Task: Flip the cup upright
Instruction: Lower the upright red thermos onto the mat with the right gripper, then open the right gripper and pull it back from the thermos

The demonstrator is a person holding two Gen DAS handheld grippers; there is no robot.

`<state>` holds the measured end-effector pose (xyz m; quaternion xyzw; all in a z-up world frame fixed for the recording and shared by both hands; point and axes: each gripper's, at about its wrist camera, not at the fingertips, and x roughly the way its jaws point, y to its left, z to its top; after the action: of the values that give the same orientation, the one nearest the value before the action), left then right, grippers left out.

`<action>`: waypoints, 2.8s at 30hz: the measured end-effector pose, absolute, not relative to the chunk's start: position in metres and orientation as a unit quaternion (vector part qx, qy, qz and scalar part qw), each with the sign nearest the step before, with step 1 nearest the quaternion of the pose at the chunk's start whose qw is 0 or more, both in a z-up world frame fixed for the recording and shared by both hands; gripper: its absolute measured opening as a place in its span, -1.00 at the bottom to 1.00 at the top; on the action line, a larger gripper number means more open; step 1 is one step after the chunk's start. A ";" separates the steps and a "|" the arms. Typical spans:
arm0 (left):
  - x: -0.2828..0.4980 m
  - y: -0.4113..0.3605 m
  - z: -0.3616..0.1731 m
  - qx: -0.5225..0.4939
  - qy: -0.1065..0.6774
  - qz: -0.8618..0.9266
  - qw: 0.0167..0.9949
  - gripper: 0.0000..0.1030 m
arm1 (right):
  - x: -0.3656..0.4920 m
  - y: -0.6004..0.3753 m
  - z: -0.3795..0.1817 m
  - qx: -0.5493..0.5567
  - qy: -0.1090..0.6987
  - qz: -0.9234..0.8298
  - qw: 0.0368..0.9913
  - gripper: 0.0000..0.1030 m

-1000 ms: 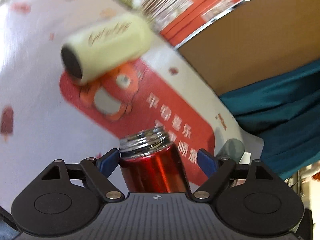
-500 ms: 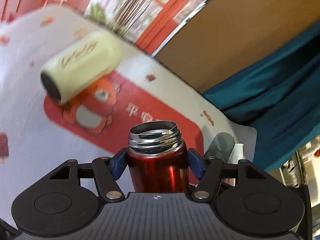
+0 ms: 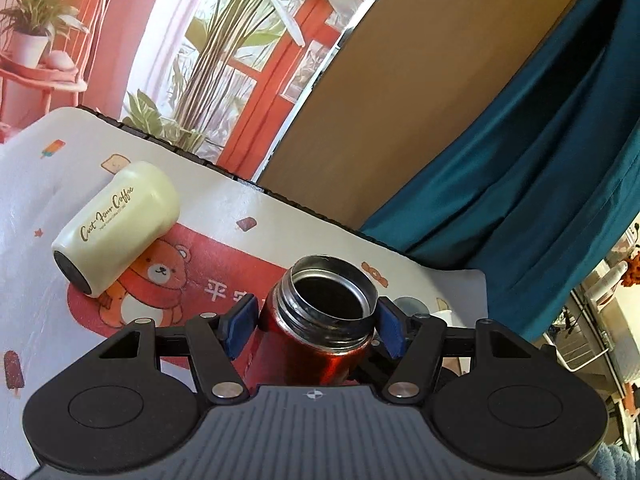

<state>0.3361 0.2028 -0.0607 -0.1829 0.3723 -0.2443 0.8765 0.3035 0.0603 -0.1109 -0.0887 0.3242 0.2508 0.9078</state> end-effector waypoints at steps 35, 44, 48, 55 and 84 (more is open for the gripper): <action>0.278 0.217 -0.055 -0.170 0.389 -0.201 0.883 0.82 | 0.263 0.028 -0.108 -0.033 0.352 0.201 0.914 0.12; 0.274 0.225 -0.056 -0.154 0.388 -0.156 0.895 0.82 | 0.261 0.040 -0.111 -0.054 0.349 0.200 0.914 0.12; 0.270 0.228 -0.059 -0.142 0.389 -0.137 0.900 0.82 | 0.261 0.041 -0.110 -0.058 0.356 0.197 0.912 0.11; 0.252 0.229 -0.054 -0.103 0.379 -0.111 0.913 0.88 | 0.246 0.025 -0.096 -0.029 0.360 0.175 0.916 0.38; 0.119 0.213 -0.016 0.032 0.358 -0.032 0.933 1.00 | 0.111 -0.008 -0.038 0.033 0.402 0.054 0.913 0.99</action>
<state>0.1187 0.2133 -0.0158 0.0324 0.3581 -0.0317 0.9326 0.1106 -0.0077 -0.0384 0.0325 0.4022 0.0537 0.9134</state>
